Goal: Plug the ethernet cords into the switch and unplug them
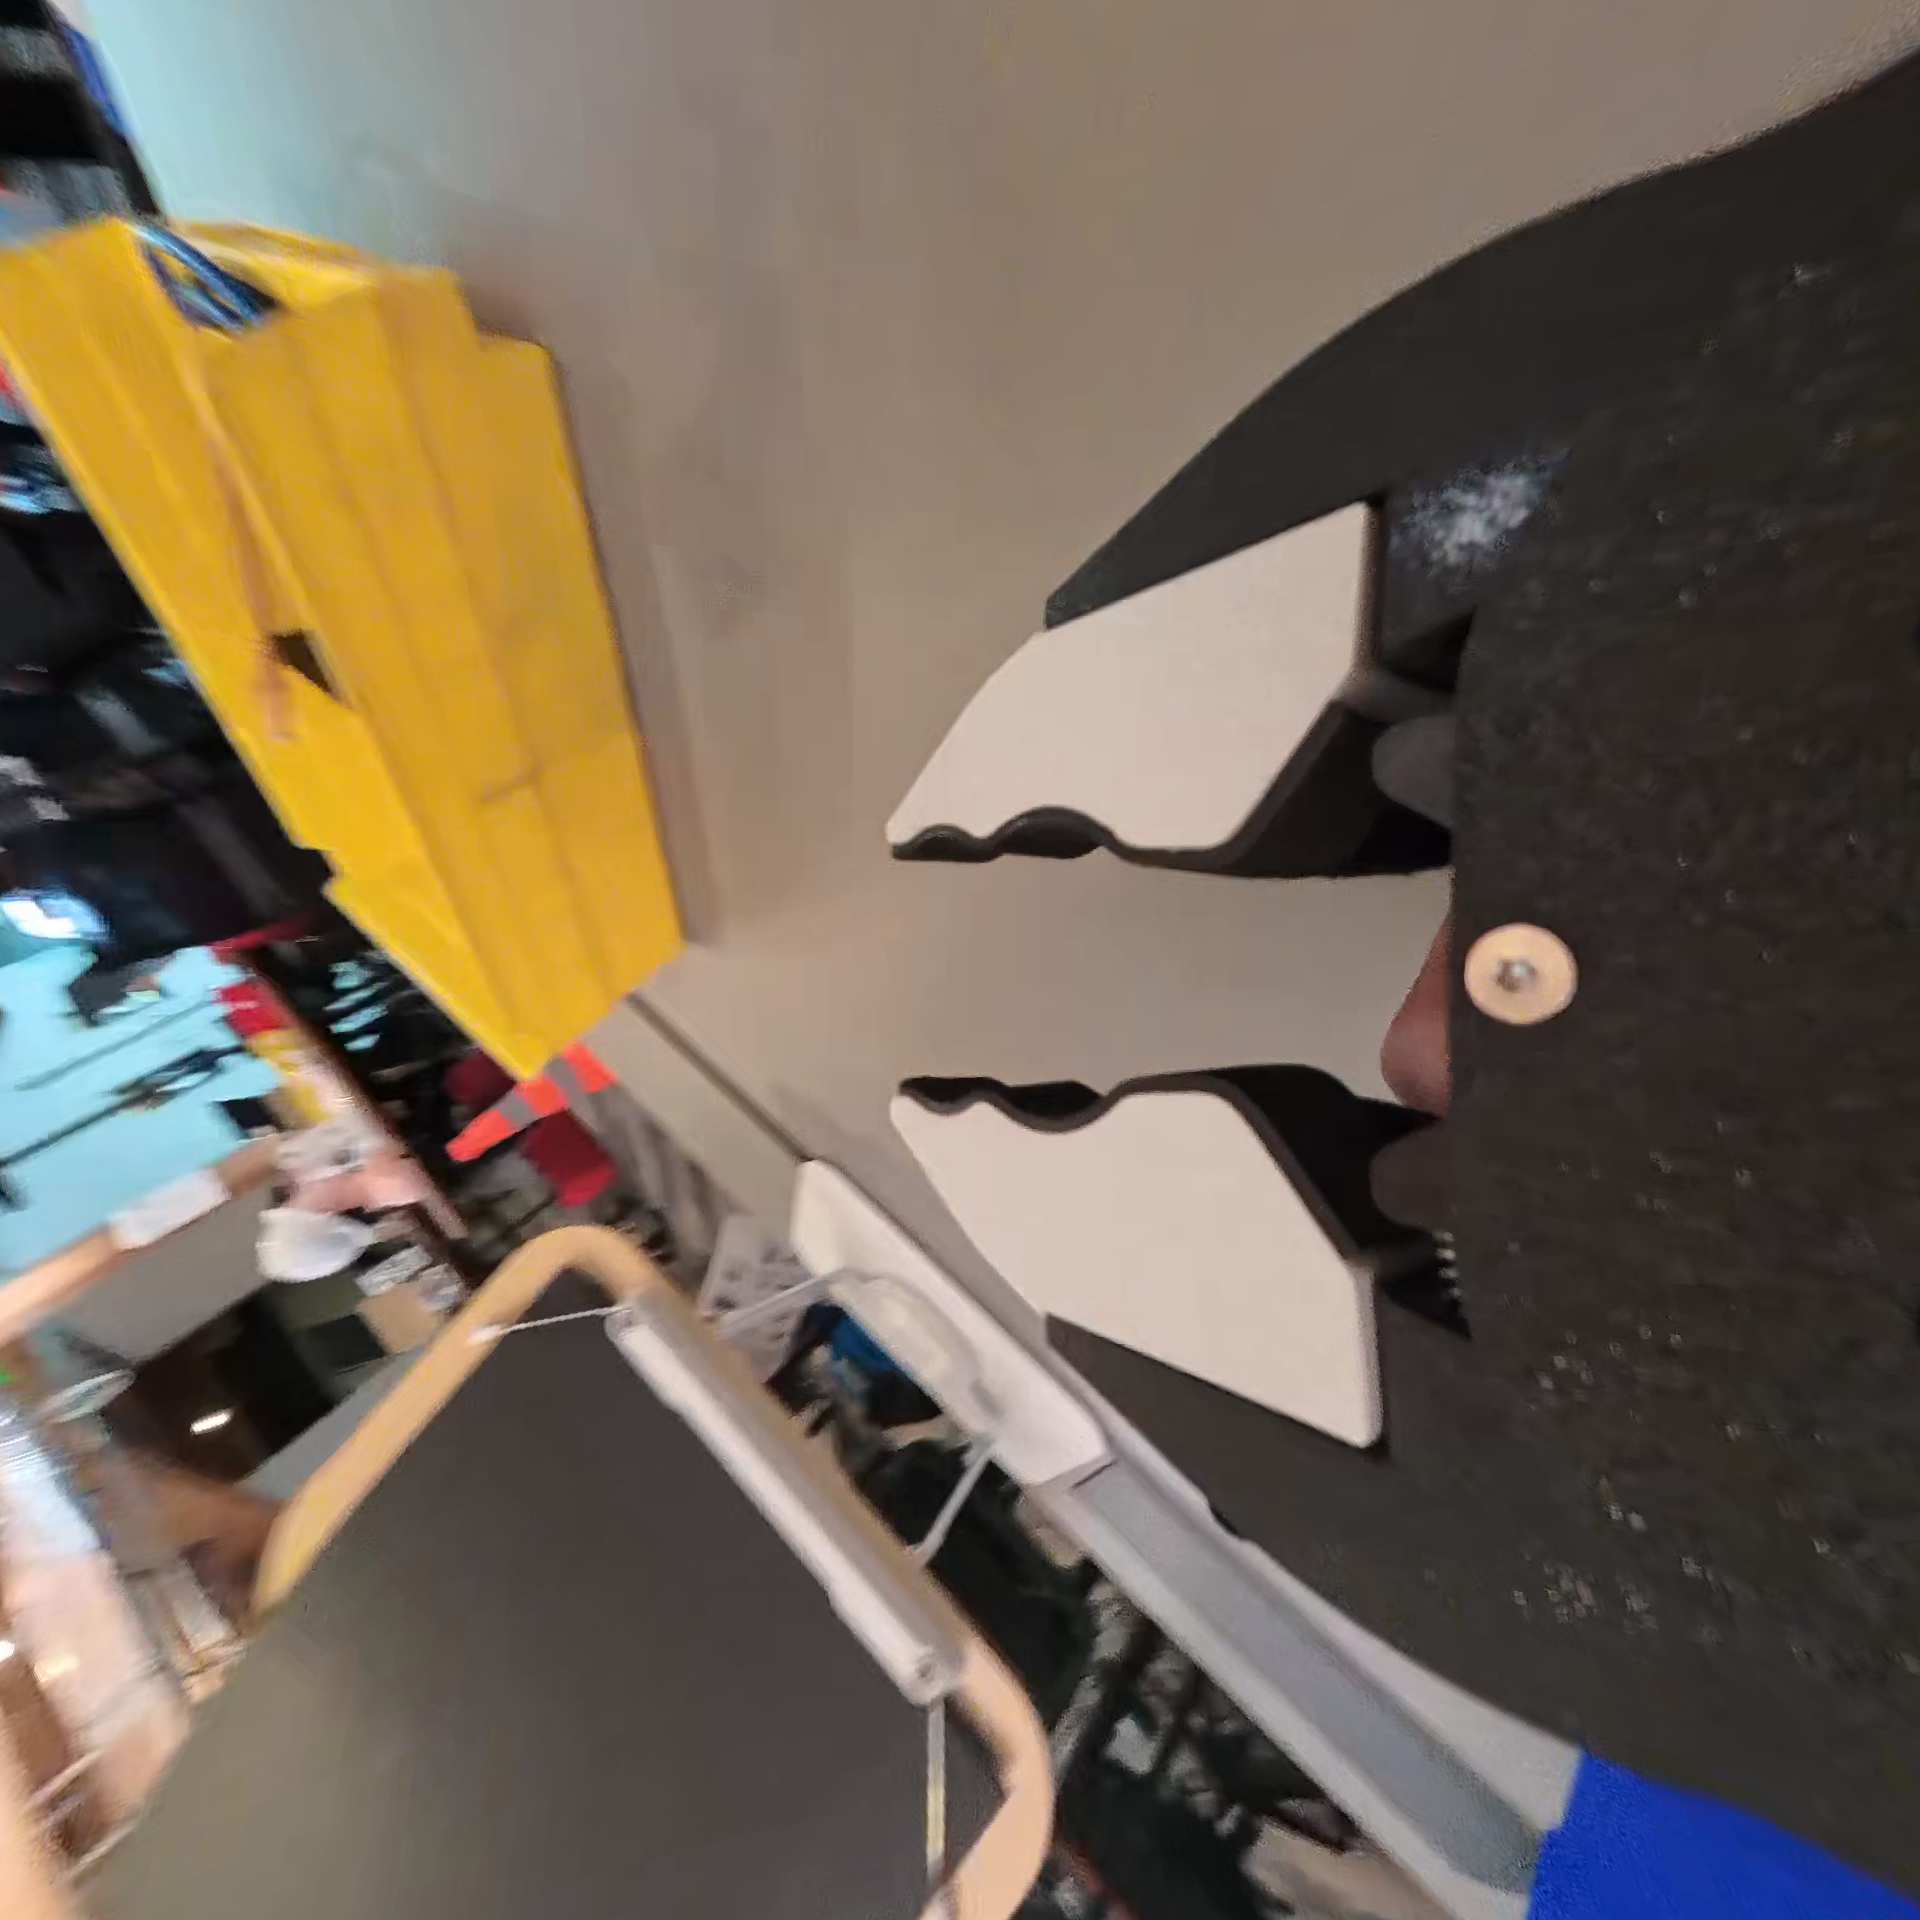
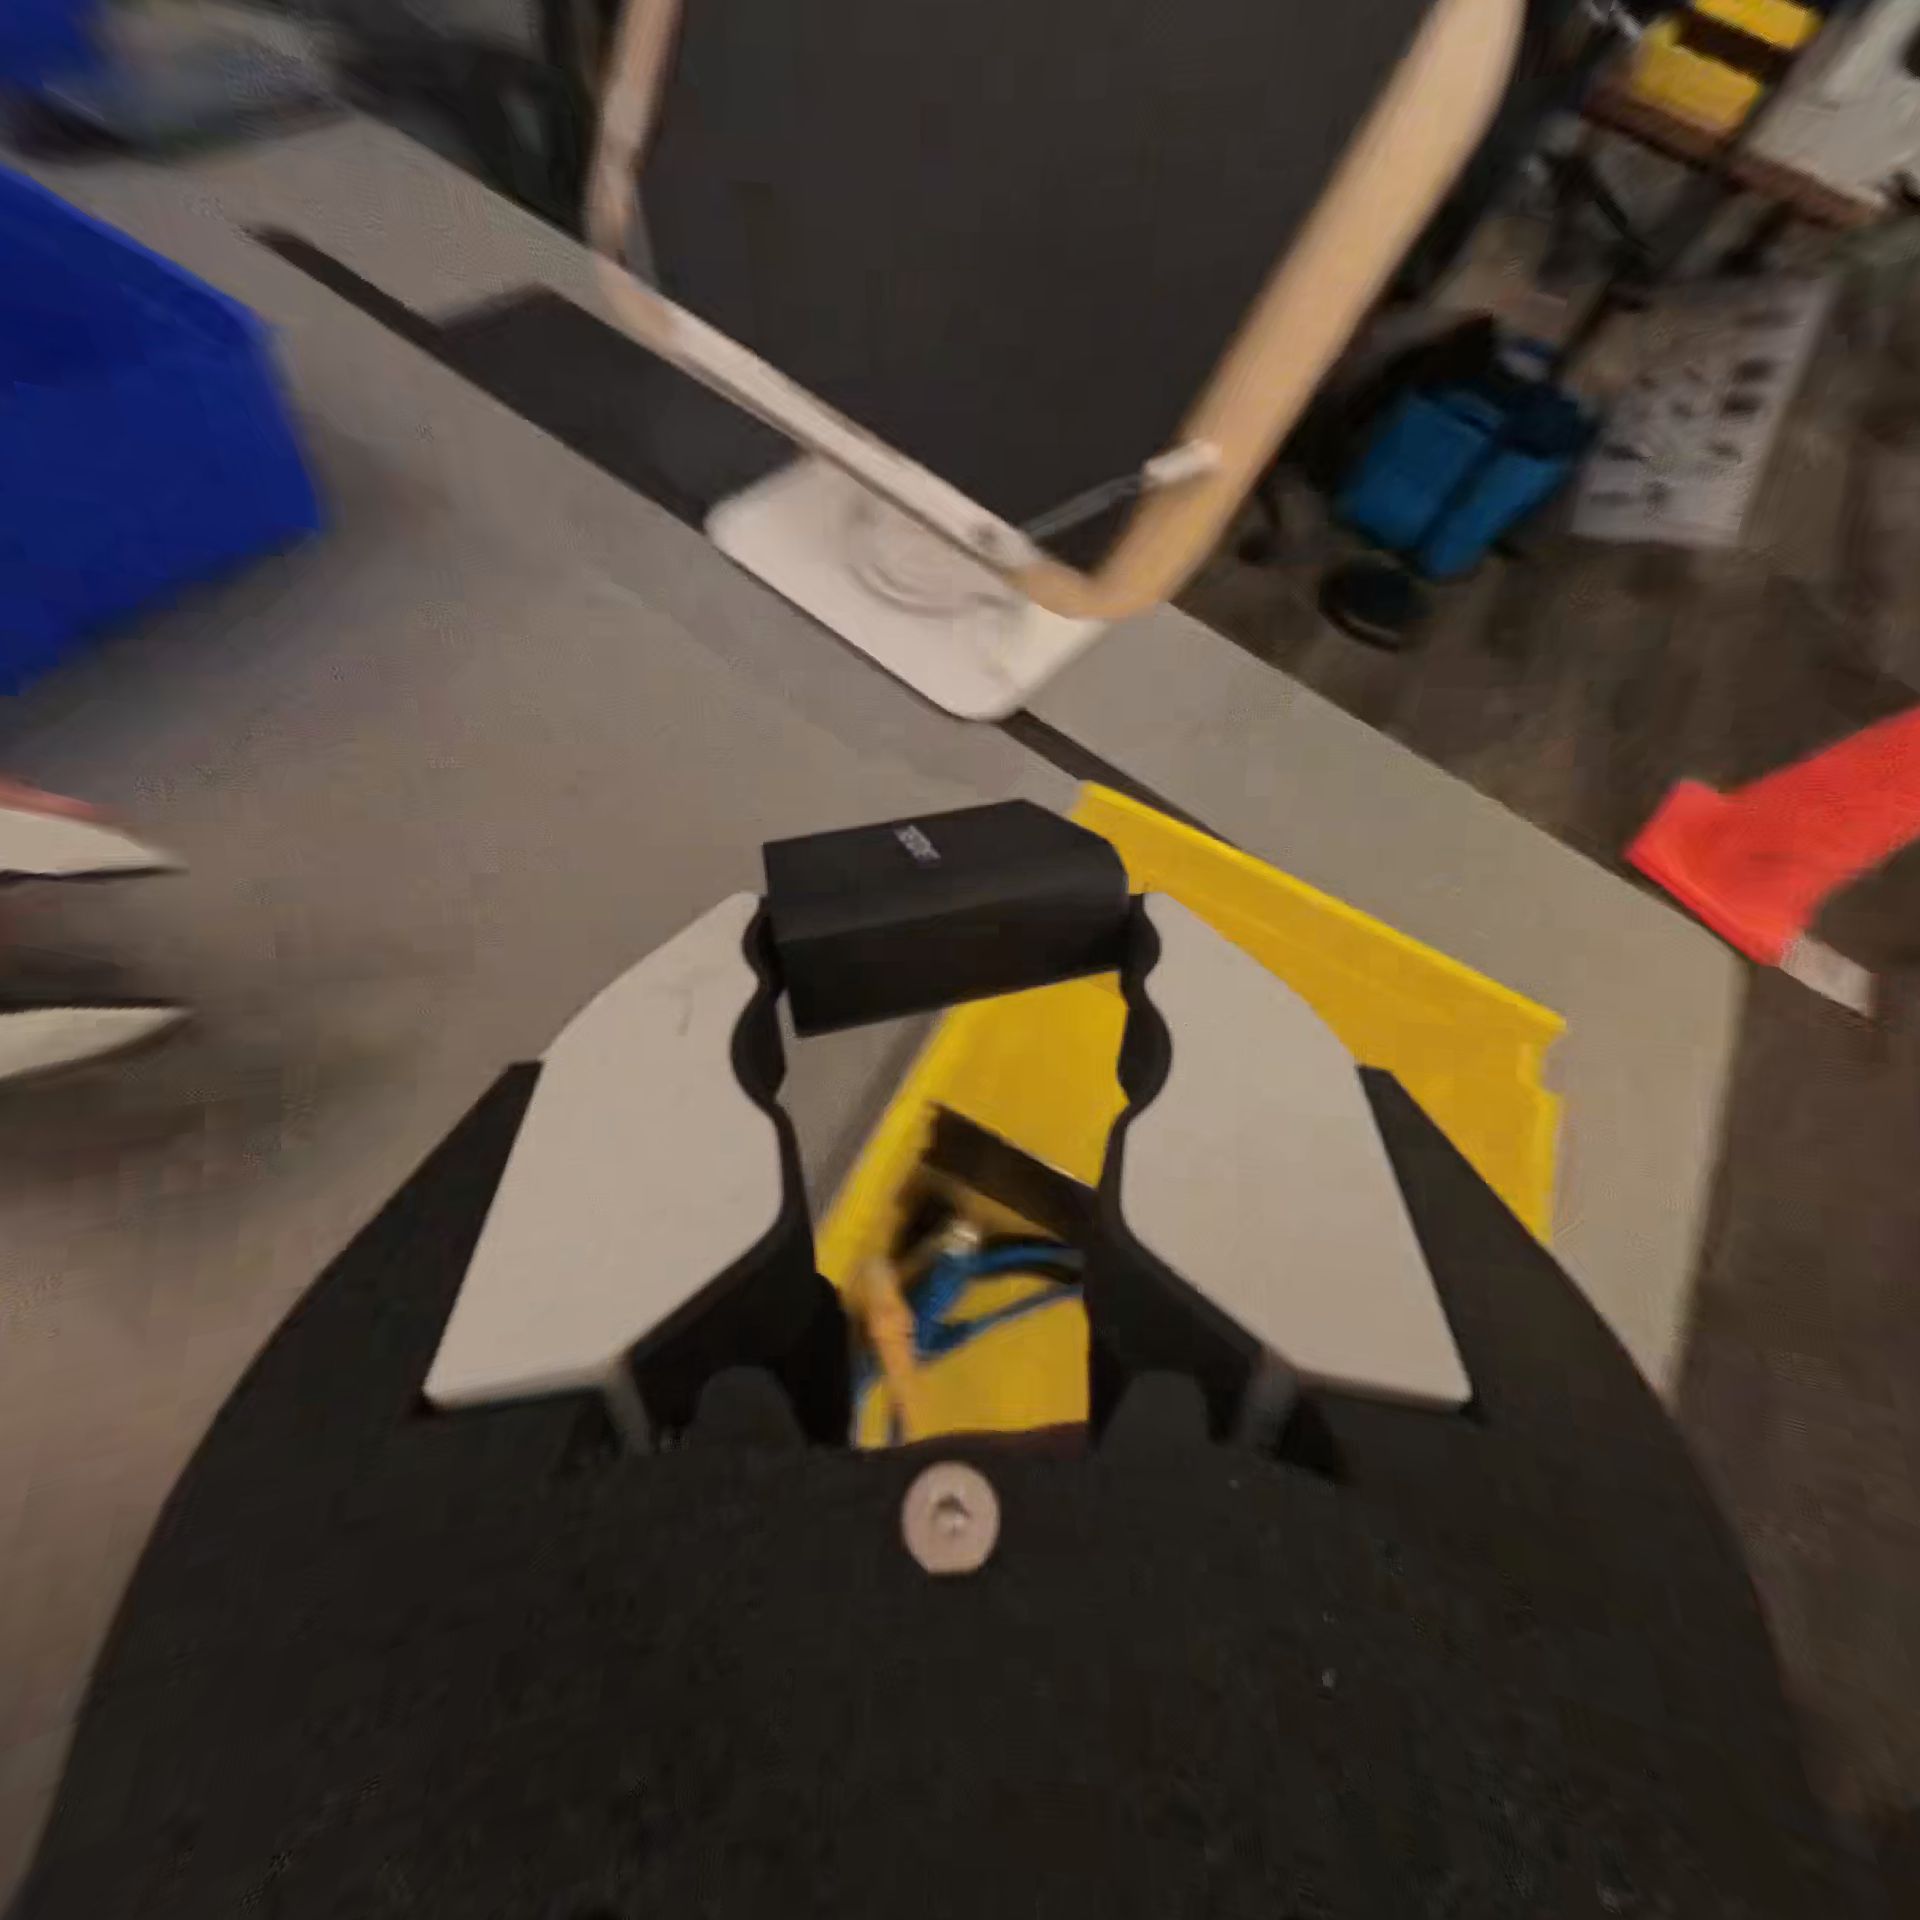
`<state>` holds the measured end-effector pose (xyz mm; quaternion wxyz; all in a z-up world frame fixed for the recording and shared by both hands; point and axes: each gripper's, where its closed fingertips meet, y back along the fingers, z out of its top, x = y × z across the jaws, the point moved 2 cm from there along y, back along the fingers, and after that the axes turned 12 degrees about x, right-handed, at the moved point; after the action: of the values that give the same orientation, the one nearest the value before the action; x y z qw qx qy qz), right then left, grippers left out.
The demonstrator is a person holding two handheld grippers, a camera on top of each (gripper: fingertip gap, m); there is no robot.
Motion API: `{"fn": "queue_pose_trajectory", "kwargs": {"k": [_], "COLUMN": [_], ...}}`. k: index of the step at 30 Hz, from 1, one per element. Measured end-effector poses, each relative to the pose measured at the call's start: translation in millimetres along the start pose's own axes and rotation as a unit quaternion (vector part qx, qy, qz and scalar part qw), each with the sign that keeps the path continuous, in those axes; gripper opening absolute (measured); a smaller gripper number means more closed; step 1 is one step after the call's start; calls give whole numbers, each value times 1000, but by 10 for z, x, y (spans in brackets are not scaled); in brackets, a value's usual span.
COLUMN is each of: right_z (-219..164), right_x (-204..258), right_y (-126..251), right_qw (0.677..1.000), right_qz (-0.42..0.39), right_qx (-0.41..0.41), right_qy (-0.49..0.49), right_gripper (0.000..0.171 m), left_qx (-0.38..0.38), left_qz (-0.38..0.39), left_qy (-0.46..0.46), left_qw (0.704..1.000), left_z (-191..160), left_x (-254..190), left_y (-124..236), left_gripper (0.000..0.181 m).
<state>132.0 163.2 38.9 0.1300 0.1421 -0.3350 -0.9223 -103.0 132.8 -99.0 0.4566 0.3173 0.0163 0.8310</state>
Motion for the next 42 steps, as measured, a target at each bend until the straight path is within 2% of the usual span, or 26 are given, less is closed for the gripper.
{"fn": "queue_pose_trajectory", "kwargs": {"k": [2, 4, 6, 8, 12, 17, 19, 22, 24, 25, 28, 30, 33, 34, 36, 39, 42], "right_z": [-230, -554, -922, -1144, -1343, -1358, -1254, -831, -572, -465, -377, -548, -1061, -1262, -1590, -1951, -2227], "right_x": [-682, -1094, -1214, -1226, -1202, -1184, -1222, -1173, -1013, -902, -654, -385, 201, 316, 440, 446, 349], "right_y": [-375, -872, -1322, -1618, -1842, -1827, -1706, -1169, -685, -438, 336, 646, 699, 647, 493, 353, 232], "right_qw": [990, 971, 946, 929, 911, 914, 918, 950, 969, 976, 974, 968, 982, 984, 985, 971, 966], "right_qz": [-81, -90, -55, -46, -50, -47, -70, -105, -123, -132, -225, -247, -174, -164, -144, -137, -155], "right_qx": [117, 222, 318, 366, 409, 401, 387, 292, 211, 167, 33, -35, -67, -63, -44, -70, -49], "right_qy": [-7, -11, -24, -23, -34, -50, -43, -41, -47, -35, 15, 20, -20, -44, -90, -184, -202], "right_gripper": [62, 62, 63, 63, 62, 63, 78, 71, 60, 60, 53, 51, 60, 58, 60, 57, 54], "left_qx": [45, 61, 69, 67, 77, 76, 85, 117, 144, 148, 164, 162, 144, 140, 155, 250, 318], "left_qz": [-5, -13, -13, -13, -7, -19, -22, -65, -109, -126, -104, -64, 52, 94, 139, 205, 228], "left_qy": [17, 28, 38, 48, 54, 53, 57, 135, 190, 199, 192, 201, 261, 288, 276, 231, 169], "left_qw": [999, 998, 997, 996, 996, 996, 995, 982, 965, 961, 962, 964, 953, 943, 938, 918, 905], "left_z": [-144, -229, -261, -266, -324, -307, -311, -309, -258, -197, 17, 177, 215, 114, -192, -911, -1281], "left_x": [26, 39, 78, 121, 193, 140, 111, 45, -31, -59, 52, 234, 574, 633, 559, 287, 58], "left_y": [-107, -158, -175, -170, -194, -191, -198, -185, -110, -37, 273, 562, 1081, 1257, 1515, 1884, 2161], "left_gripper": [41, 41, 41, 41, 41, 41, 45, 58, 60, 61, 64, 66, 59, 52, 51, 51, 50]}}
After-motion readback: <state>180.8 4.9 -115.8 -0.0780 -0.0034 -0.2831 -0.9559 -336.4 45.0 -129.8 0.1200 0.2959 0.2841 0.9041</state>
